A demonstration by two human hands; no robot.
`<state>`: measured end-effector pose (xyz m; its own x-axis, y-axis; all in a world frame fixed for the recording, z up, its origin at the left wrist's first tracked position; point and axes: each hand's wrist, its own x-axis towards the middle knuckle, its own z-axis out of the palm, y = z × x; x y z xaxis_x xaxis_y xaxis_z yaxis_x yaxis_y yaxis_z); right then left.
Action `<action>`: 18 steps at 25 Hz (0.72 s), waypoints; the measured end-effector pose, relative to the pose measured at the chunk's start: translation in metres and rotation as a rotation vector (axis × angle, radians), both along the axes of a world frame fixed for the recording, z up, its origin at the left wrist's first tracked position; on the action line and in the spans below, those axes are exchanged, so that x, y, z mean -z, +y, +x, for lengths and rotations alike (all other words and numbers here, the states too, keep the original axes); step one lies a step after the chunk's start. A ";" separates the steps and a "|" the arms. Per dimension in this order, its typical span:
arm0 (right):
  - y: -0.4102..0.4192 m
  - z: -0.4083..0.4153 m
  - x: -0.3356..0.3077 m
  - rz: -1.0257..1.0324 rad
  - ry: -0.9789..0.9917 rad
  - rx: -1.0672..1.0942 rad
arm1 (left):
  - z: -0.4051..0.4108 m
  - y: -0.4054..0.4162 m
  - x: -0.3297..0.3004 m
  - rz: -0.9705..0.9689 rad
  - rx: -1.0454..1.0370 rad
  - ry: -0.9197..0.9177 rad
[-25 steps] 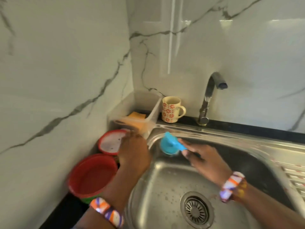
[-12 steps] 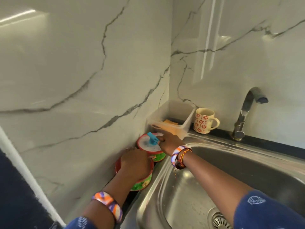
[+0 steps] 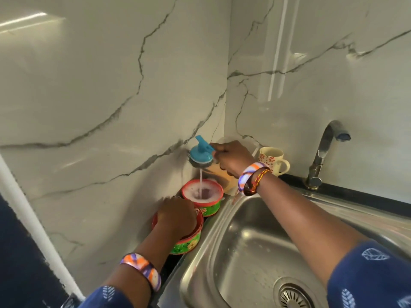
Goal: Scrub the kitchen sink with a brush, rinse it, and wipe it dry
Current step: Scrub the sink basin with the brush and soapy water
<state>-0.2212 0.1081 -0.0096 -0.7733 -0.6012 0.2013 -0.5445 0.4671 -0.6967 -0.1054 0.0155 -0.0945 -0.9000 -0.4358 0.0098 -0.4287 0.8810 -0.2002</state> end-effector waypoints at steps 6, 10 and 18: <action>0.030 0.016 0.058 -0.014 -0.309 -0.008 | -0.007 0.023 -0.011 0.018 -0.010 0.020; 0.108 -0.011 0.053 -0.449 -0.697 0.117 | -0.048 0.057 -0.022 0.004 0.197 0.114; 0.263 -0.052 0.084 -0.222 -0.212 0.917 | -0.126 0.101 0.029 0.230 0.422 -0.077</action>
<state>-0.2736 0.3708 -0.0939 -0.9566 0.2888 0.0396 0.1135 0.4941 -0.8620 -0.2311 0.1165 -0.1231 -0.9930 -0.0159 -0.1174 -0.0163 0.9999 0.0026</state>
